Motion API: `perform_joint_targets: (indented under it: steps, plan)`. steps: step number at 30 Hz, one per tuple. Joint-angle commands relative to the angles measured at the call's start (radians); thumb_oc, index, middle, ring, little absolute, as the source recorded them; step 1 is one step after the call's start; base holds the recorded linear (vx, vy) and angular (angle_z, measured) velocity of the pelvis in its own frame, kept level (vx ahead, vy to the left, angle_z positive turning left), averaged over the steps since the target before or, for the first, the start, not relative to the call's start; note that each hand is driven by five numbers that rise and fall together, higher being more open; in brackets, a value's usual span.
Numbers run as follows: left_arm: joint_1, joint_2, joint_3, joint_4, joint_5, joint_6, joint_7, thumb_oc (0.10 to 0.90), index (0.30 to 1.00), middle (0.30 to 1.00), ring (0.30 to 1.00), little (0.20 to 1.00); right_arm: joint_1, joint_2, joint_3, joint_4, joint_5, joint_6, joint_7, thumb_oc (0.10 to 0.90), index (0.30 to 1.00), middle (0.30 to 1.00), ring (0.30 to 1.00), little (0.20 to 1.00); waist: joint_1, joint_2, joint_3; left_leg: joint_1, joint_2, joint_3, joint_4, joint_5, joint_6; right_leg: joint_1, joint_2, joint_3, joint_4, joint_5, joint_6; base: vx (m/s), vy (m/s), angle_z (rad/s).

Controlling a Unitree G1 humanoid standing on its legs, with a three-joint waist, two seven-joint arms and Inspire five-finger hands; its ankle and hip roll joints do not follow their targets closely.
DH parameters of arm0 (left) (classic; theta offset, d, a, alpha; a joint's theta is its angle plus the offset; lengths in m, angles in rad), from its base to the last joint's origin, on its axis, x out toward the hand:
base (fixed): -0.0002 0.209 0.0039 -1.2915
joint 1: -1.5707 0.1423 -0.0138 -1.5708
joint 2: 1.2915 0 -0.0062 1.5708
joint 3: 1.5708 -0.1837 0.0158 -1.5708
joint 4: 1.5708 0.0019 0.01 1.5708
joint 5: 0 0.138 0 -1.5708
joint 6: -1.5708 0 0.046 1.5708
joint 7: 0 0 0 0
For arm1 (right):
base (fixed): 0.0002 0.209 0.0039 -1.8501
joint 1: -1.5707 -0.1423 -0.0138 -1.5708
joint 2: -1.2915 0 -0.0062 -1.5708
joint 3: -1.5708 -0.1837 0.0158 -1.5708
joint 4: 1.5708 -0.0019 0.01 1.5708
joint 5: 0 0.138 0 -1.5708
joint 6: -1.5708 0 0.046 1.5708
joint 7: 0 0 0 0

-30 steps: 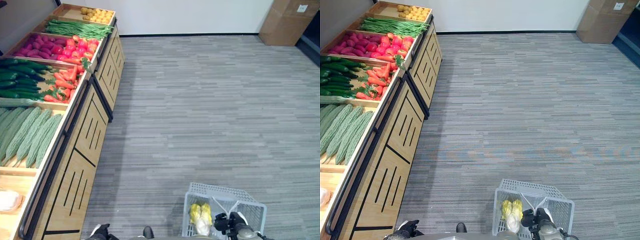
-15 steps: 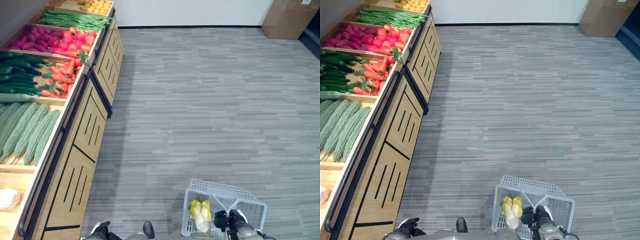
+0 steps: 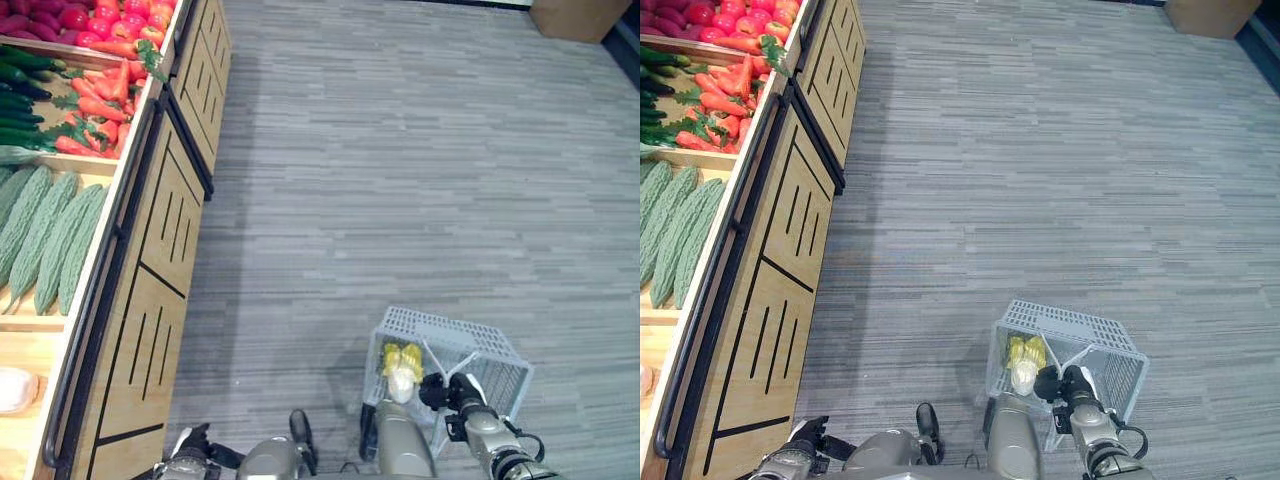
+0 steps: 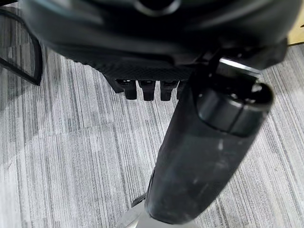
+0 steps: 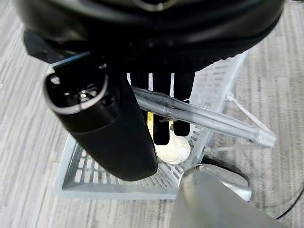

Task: Get the vegetables into the basket

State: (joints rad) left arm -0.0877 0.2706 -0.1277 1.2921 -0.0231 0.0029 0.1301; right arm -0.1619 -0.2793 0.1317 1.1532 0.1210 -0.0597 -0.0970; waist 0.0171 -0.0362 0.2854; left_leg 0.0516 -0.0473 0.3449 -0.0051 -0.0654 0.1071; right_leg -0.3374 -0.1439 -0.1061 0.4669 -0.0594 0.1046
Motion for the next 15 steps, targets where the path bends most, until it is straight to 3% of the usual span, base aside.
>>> perform_joint_targets:
  steps: [1,4,6,7,8,9,11,13,14,15]
  plan:
    - [0.003,0.012,0.015,0.02,-0.019,-0.008,0.025,0.9,1.0,1.0,1.0,1.0,0.08,-0.034,0.079,0.06,-0.04,0.045,0.002,0.4,0.3,0.3,0.3,0.3,0.013,0.016,-0.018,-0.023,0.007,-0.06,0.081,-0.108,-0.017,0.05,0.039,-0.001,-0.312,0.126,0.036,0.15,-0.123,-0.06]
    - [0.004,0.009,0.018,0.021,-0.021,-0.011,0.029,0.9,1.0,1.0,1.0,1.0,0.091,-0.03,0.083,0.056,-0.056,0.048,0.0,0.4,0.3,0.3,0.3,0.3,0.011,0.012,-0.031,0.005,0.006,-0.063,0.039,-0.092,-0.035,0.036,0.051,0.009,-0.394,0.167,0.044,0.22,-0.148,0.06]
    - [0.006,0.007,0.017,0.02,-0.019,-0.01,0.03,0.9,1.0,1.0,1.0,1.0,0.103,-0.025,0.079,0.055,-0.051,0.046,0.001,0.4,0.3,0.3,0.3,0.3,0.011,0.012,-0.037,0.021,0.01,-0.079,0.03,-0.09,-0.046,0.056,0.051,-0.002,-0.399,0.148,0.037,0.19,-0.144,0.34]
    - [0.005,0.005,0.015,0.022,-0.019,-0.013,0.032,0.9,1.0,1.0,1.0,1.0,0.098,-0.023,0.082,0.058,-0.035,0.045,-0.002,0.4,0.3,0.3,0.3,0.3,0.009,0.009,-0.039,0.026,0.012,-0.08,0.02,-0.087,-0.05,0.056,0.058,0.003,-0.395,0.159,0.029,0.4,-0.389,0.46]
    - [-0.001,-0.01,0.014,0.038,-0.037,-0.011,0.035,0.9,1.0,1.0,1.0,1.0,0.092,-0.03,0.088,0.081,-0.032,0.043,0.001,0.4,0.3,0.3,0.3,0.3,0.003,0.019,-0.068,0.034,0.044,-0.106,0.027,-0.084,-0.08,0.08,0.09,-0.007,-0.389,0.127,0.0,0.49,-0.476,0.22]
    - [-0.002,-0.017,0.012,0.04,-0.041,-0.008,0.034,0.9,1.0,1.0,1.0,1.0,0.086,-0.037,0.095,0.086,-0.041,0.043,-0.001,0.4,0.3,0.3,0.3,0.3,0.001,0.024,-0.071,0.026,0.054,-0.114,0.047,-0.082,-0.089,0.089,0.091,-0.022,-0.385,0.115,-0.009,0.49,-0.481,0.03]
    - [-0.01,-0.023,0.007,0.041,-0.036,-0.006,0.031,0.9,1.0,1.0,1.0,1.0,0.078,-0.049,0.114,0.08,-0.055,0.044,-0.001,0.4,0.3,0.3,0.3,0.3,-0.005,0.031,-0.074,-0.004,0.076,-0.126,0.117,-0.058,-0.114,0.105,0.098,-0.04,-0.389,0.097,-0.03,0.23,-0.272,0.66]
    - [-0.016,-0.022,-0.004,0.03,-0.034,-0.008,0.03,0.9,1.0,1.0,1.0,1.0,0.08,-0.059,0.132,0.077,-0.064,0.043,0.004,0.4,0.3,0.3,0.3,0.3,0.0,0.026,-0.066,-0.072,0.114,-0.138,0.288,0.01,-0.156,0.143,0.116,-0.061,-0.4,0.062,-0.068,0.2,-0.283,0.61]
    - [-0.016,-0.022,-0.003,0.029,-0.034,-0.008,0.03,0.9,1.0,1.0,1.0,1.0,0.08,-0.059,0.132,0.077,-0.064,0.043,0.004,0.4,0.3,0.3,0.3,0.3,-0.002,0.028,-0.066,-0.076,0.117,-0.141,0.296,0.006,-0.158,0.143,0.118,-0.064,-0.401,0.062,-0.069,0.1,-0.205,0.11]
    - [-0.018,-0.022,-0.003,0.025,-0.044,-0.006,0.031,0.9,1.0,1.0,1.0,1.0,0.082,-0.061,0.134,0.074,-0.061,0.043,0.004,0.4,0.3,0.3,0.3,0.3,0.002,0.024,-0.052,-0.121,0.128,-0.154,0.379,0.038,-0.168,0.164,0.121,-0.075,-0.406,0.053,-0.085,0.08,-0.236,0.14]
